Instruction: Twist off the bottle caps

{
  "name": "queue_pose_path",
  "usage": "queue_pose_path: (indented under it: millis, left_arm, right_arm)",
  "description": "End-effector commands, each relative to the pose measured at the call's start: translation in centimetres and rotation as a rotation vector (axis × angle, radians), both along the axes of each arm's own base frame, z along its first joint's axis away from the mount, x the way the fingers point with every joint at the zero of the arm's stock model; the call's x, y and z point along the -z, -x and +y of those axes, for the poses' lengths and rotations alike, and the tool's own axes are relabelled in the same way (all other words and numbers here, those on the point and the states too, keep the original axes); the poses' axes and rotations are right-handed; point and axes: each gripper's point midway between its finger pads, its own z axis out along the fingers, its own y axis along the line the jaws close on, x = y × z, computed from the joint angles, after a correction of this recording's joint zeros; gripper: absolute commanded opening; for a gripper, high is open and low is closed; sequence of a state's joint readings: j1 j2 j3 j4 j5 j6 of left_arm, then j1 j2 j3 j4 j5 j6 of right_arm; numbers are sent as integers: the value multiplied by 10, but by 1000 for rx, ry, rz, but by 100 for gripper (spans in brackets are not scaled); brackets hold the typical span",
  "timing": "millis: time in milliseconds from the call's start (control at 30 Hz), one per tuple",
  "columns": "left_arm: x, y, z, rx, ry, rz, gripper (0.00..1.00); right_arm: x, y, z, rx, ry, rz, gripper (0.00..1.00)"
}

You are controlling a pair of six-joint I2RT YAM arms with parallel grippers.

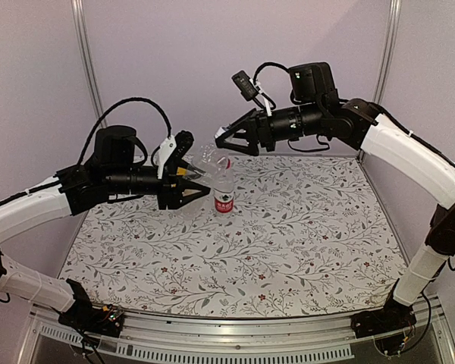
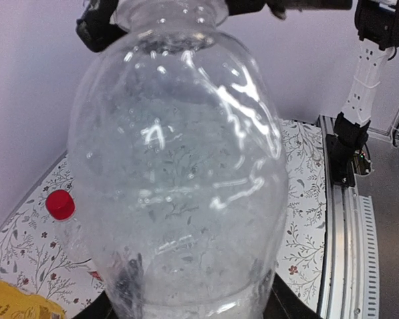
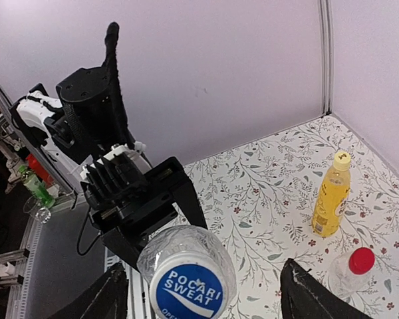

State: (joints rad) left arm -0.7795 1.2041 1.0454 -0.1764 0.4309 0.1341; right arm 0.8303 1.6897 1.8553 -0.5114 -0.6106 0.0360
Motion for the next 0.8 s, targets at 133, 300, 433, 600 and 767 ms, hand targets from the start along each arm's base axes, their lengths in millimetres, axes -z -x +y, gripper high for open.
queue_pose_path:
  millis: [133,300,433,600,767]
  left_arm:
    - [-14,-15,0,-122,147,-22,48]
    - [-16,-15,1,-146,205,-17,48]
    - [-12,-17,-1,-162,212,2,48]
    - [-12,-17,-2,-161,220,9,48]
    - [-13,-17,-2,-161,222,6,48]
  right_arm:
    - [-46,-25,-13,211,-252,-21,89]
    - [-54,-31,-9,227,-312,-3,83]
    - [-59,-28,-2,188,-349,17,77]
    - [-50,-28,8,156,-340,45,68]
    - [-43,-29,15,142,-326,57,64]
